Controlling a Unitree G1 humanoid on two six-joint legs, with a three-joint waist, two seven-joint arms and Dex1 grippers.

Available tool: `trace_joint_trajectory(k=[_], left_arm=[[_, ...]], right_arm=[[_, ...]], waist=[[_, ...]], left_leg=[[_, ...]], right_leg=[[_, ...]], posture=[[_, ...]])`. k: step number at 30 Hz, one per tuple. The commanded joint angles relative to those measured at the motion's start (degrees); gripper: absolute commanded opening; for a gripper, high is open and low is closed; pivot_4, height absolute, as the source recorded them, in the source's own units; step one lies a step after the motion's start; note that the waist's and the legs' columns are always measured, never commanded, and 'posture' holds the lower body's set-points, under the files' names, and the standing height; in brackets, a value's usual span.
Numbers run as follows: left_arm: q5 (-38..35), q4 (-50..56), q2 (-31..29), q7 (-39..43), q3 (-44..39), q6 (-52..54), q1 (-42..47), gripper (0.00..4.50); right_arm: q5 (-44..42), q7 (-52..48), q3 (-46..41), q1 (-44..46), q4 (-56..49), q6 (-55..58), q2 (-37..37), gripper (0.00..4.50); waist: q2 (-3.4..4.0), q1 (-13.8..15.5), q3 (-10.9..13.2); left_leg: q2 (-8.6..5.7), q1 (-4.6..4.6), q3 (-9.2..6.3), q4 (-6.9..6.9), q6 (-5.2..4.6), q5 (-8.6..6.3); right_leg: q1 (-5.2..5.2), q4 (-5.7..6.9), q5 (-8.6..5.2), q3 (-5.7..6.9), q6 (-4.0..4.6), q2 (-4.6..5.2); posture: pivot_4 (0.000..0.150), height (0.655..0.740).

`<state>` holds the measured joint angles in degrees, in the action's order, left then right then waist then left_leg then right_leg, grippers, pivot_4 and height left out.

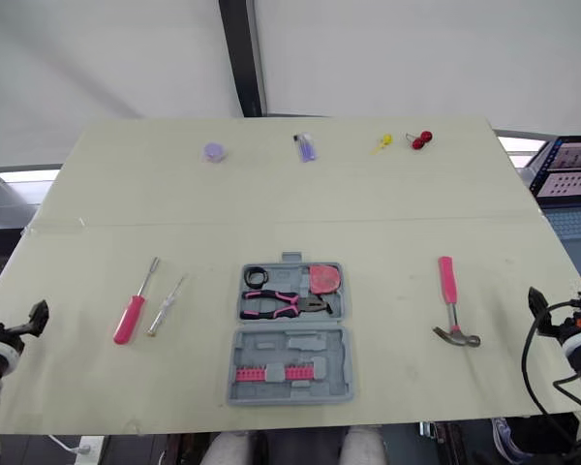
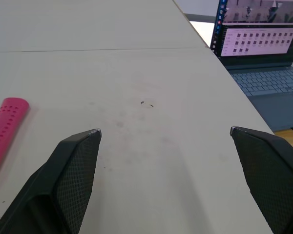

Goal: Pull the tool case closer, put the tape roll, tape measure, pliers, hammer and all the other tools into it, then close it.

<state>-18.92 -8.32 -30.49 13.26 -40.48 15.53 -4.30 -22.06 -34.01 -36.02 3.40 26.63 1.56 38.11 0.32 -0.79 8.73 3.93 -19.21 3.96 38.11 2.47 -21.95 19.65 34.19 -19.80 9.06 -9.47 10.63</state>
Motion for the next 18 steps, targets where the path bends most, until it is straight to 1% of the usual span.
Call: trace_joint_trajectory(k=[1, 3, 6, 8, 10, 12, 14, 18], left_arm=[[-3.67, 10.53, 2.14, 5.86, 1.95, -4.32, -2.88, 4.50], [-4.97, 17.01, 4.64, 8.85, 5.33, -5.78, -5.41, 4.50], [-3.65, 22.46, 6.26, 10.80, 10.58, -5.78, -8.76, 4.50], [-2.33, 24.92, 6.96, 10.60, 13.87, -5.08, -9.98, 4.50], [-1.17, 27.05, 7.28, 10.57, 17.39, -4.14, -10.87, 4.50], [-0.07, 27.90, 7.10, 10.24, 19.39, -3.40, -11.26, 4.50], [0.67, 28.28, 7.19, 9.06, 20.14, -2.48, -11.23, 4.50], [2.59, 28.29, 7.29, 7.50, 21.51, -1.05, -11.40, 4.50]], right_arm=[[-5.09, -3.89, 3.77, 0.09, -15.05, 5.85, 0.30, 4.46], [-7.55, -5.54, 8.66, 0.75, -24.84, 11.44, 0.50, 4.46], [-10.95, -8.28, 16.07, 3.11, -35.71, 19.05, 1.37, 4.46], [-13.09, -9.61, 21.01, 6.11, -41.35, 24.04, 2.00, 4.46], [-13.79, -12.48, 28.35, 11.69, -46.53, 27.74, 2.59, 4.46], [-13.41, -14.26, 32.71, 15.89, -48.70, 29.42, 2.82, 4.46], [-13.02, -15.09, 35.07, 18.75, -49.00, 30.31, 2.49, 4.46], [-12.19, -15.60, 38.55, 21.86, -48.84, 30.83, 0.88, 4.46]], waist=[[0.00, -0.02, 0.00], [0.02, -0.17, -0.01], [0.02, -0.41, -0.01], [0.02, -0.44, -0.01], [0.01, -0.39, -0.01], [0.02, -0.14, 0.00], [0.00, 0.59, -0.01], [-0.10, 1.08, -0.03]], left_leg=[[0.00, 0.00, 0.00, 0.00, 0.00, 0.00], [0.01, -0.01, -0.01, 0.02, 0.00, 0.00], [0.02, -0.01, -0.03, 0.01, 0.00, 0.00], [0.02, -0.01, -0.05, -0.01, 0.00, 0.00], [0.02, -0.04, -0.07, 0.01, -0.01, -0.01], [0.01, -0.05, -0.08, 0.06, -0.02, -0.01], [0.01, -0.06, -0.16, 0.09, -0.01, -0.01], [0.00, -0.10, -0.19, 0.14, -0.03, -0.02]], right_leg=[[0.00, 0.00, 0.00, -0.01, 0.00, 0.00], [0.01, 0.00, 0.00, -0.02, 0.00, 0.00], [0.01, 0.02, 0.00, -0.02, 0.00, 0.00], [0.02, 0.02, 0.00, 0.00, 0.00, -0.01], [0.01, 0.00, 0.00, 0.00, 0.00, 0.00], [0.00, -0.02, 0.00, 0.00, 0.00, 0.00], [-0.02, 0.00, 0.00, 0.02, 0.00, -0.01], [-0.05, -0.03, 0.01, 0.02, 0.01, 0.00]], posture=[[0.150, 0.7400], [0.150, 0.7400], [0.150, 0.7400], [0.150, 0.7400], [0.150, 0.7400], [0.150, 0.7400], [0.150, 0.7400], [0.150, 0.7400]])
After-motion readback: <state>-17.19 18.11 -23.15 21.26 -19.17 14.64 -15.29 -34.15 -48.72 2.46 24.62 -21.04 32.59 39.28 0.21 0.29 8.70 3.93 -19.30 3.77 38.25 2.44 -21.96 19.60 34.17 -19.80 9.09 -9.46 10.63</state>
